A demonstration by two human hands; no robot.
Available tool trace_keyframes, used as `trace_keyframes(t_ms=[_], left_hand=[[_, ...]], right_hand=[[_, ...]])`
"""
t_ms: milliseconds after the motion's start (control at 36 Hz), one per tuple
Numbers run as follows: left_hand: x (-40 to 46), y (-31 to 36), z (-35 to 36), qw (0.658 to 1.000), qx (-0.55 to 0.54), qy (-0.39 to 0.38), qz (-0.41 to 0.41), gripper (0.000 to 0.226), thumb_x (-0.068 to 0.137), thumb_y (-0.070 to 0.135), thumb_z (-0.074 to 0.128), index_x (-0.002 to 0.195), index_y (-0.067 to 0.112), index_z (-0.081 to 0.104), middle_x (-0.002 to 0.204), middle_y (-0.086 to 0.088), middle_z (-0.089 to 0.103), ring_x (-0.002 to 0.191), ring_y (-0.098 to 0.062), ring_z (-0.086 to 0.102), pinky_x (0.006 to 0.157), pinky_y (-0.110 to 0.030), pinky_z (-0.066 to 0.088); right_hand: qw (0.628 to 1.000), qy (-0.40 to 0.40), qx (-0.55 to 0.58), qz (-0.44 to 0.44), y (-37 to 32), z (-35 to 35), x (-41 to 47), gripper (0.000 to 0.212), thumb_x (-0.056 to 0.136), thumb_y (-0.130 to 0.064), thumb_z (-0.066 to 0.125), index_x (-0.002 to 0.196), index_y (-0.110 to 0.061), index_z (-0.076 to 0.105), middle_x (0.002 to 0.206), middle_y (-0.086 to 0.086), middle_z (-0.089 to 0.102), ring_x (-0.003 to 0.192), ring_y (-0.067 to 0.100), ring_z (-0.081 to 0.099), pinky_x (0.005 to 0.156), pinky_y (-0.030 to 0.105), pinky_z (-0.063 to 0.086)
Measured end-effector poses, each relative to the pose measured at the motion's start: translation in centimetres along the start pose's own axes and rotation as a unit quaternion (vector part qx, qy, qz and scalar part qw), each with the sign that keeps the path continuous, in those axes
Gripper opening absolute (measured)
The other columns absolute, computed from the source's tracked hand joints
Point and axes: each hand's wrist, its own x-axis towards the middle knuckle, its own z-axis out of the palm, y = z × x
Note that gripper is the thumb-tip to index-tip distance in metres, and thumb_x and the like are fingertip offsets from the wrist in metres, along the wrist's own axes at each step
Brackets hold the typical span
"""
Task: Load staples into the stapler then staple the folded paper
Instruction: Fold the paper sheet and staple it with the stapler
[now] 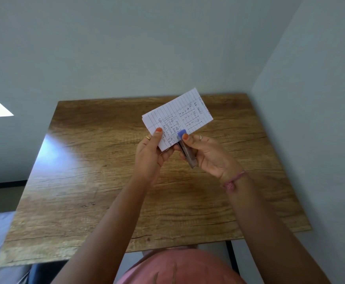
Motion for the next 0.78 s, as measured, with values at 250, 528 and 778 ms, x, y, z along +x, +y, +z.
trace_keyframes(t_ms=[250,528,778], left_hand=[[-0.1,-0.1,-0.2,0.999,-0.023,-0.038,0.016,0.028,0.088,0.032,0.062,0.111,0.018,0.07,0.119,-0.015,0.067,0.109,-0.027,0.065,0.084,-0.033,0.056],[-0.7,-2.5,1.4,0.999,0.022,0.003,0.046,0.056,0.072,0.028,0.082,0.122,0.011,0.062,0.119,-0.012,0.068,0.112,-0.028,0.064,0.092,-0.044,0.052],[-0.3,-2.7,1.1,0.999,0.012,0.021,0.047,0.045,0.074,0.022,0.079,0.115,0.01,0.065,0.114,-0.014,0.07,0.109,-0.029,0.066,0.091,-0.044,0.053]], right_hand=[[1.0,0.009,0.01,-0.002,0.4,0.5,0.5,0.037,0.074,-0.018,0.073,0.107,-0.001,0.065,0.095,0.008,0.075,0.082,0.014,0.072,0.072,0.026,0.057],[0.999,0.041,-0.032,-0.01,1.0,1.3,0.6,0.055,0.074,-0.024,0.073,0.119,0.004,0.06,0.103,0.015,0.065,0.077,0.017,0.063,0.056,0.024,0.046],[0.997,0.056,-0.043,-0.014,1.3,1.2,1.4,0.01,0.068,-0.021,0.076,0.07,-0.014,0.071,0.082,0.007,0.069,0.075,0.02,0.061,0.071,0.034,0.045]])
